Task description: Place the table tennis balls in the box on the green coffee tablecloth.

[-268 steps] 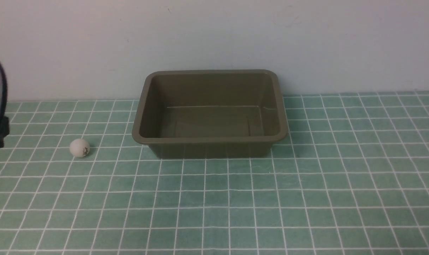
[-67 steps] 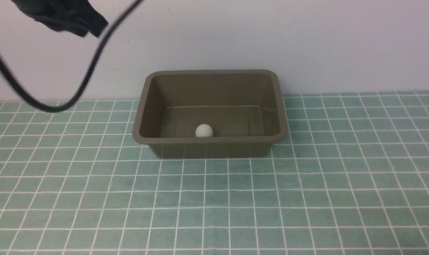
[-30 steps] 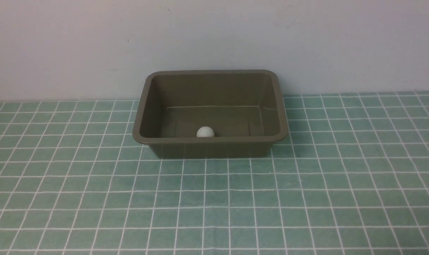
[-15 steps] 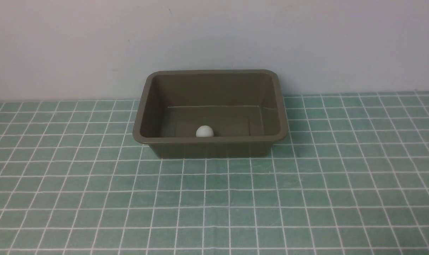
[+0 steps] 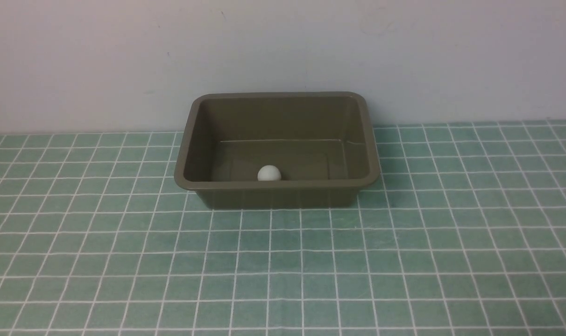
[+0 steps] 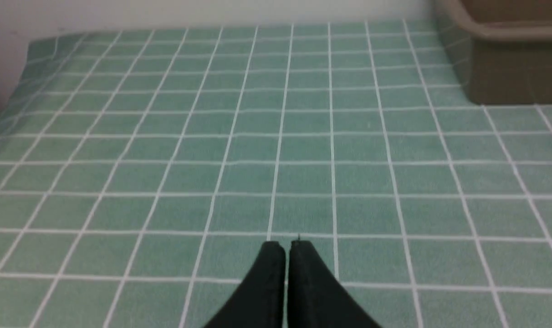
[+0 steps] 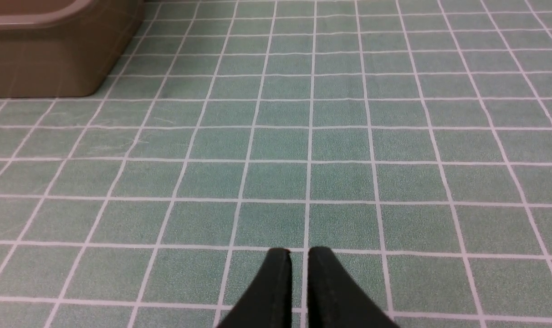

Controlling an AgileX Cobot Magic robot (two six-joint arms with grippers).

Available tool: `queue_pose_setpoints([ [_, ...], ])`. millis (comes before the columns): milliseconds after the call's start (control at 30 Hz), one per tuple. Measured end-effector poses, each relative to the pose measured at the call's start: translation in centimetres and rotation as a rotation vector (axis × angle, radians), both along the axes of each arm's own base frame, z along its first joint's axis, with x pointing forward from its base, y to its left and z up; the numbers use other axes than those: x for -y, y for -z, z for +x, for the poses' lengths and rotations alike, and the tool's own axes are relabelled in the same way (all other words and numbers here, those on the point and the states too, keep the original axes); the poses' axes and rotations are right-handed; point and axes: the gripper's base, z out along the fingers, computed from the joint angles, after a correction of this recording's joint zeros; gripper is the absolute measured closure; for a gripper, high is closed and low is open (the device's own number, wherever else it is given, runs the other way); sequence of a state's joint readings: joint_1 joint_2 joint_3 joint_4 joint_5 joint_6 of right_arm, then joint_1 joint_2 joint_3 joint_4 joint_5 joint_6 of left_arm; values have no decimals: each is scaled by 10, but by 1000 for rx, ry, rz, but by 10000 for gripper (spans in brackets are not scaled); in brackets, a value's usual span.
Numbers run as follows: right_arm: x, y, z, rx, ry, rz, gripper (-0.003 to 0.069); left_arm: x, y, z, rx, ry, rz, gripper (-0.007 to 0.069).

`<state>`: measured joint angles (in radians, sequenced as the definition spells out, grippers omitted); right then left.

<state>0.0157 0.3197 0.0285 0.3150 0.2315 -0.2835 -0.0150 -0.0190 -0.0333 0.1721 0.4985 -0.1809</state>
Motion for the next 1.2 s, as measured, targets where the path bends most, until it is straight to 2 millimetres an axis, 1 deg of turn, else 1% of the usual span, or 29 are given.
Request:
queue_pose_setpoints([
  [67,0,0,0,0,0,0,615,0,11,2,-16,-1,-4,629],
  [100,0,0,0,0,0,0,615,0,12,2,-6,1,-7,629],
  [233,0,0,0,0,0,0,615,1,11,4,25,9,-16,629],
  [1200,0,0,0,0,0,0,615,2,11,4,29,9,-17,629],
])
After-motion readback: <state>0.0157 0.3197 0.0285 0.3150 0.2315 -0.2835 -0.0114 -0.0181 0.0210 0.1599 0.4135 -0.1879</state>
